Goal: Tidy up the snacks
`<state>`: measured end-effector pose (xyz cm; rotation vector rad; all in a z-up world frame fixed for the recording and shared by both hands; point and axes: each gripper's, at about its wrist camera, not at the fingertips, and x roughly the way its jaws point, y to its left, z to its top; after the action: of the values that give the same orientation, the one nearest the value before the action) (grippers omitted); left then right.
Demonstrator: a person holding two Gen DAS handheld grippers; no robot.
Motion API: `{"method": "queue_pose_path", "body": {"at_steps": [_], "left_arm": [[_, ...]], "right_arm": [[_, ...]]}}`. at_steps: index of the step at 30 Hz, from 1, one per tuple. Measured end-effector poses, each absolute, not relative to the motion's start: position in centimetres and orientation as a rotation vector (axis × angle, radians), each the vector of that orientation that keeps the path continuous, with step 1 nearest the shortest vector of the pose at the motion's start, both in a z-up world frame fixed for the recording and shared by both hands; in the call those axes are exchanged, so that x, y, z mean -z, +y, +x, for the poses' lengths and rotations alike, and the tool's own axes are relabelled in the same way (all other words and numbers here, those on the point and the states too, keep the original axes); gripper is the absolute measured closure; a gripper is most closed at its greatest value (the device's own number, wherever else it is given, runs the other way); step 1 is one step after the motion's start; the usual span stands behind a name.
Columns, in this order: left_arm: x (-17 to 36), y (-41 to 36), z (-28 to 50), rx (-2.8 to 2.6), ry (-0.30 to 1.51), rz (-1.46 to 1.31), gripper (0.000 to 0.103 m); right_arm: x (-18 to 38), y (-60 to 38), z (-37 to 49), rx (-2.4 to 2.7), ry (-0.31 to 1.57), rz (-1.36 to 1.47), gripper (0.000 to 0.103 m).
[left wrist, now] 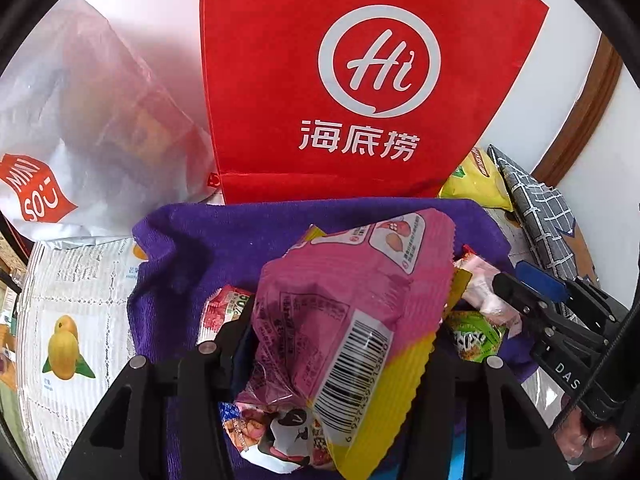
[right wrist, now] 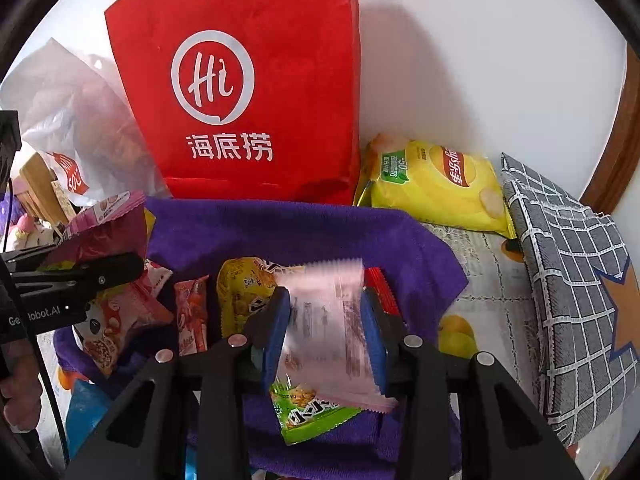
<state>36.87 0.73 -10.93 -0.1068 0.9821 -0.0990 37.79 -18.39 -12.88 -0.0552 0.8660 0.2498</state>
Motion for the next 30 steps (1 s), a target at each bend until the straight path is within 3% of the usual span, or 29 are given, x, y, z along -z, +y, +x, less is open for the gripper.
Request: {"method": "queue_pose_path", "body": {"at_steps": [6, 14, 20, 30], "left_arm": [[9.6, 0.8, 36.2, 0.066, 0.953, -0.091, 0.023], [6.4, 1.1, 32.2, 0.068, 0.918, -0.088, 0.022], [3.9, 1.0, 26.6, 0.078, 0.883, -0.115, 0.02], [1.8, -0.5, 16.7, 0.114, 0.836, -0.114, 0.008]], "right_arm": [[11.5, -18.6, 36.8, -0.227, 0.844, -0.054, 0.041], [7.0, -19.2, 32.4, -0.191, 0.789, -0.032, 0.028], [3.6, -20.0, 26.8, -0.145, 0.77, -0.014, 0.024], [1.3, -22.3, 16.7, -0.048, 0.736, -0.009, 0.021]]}}
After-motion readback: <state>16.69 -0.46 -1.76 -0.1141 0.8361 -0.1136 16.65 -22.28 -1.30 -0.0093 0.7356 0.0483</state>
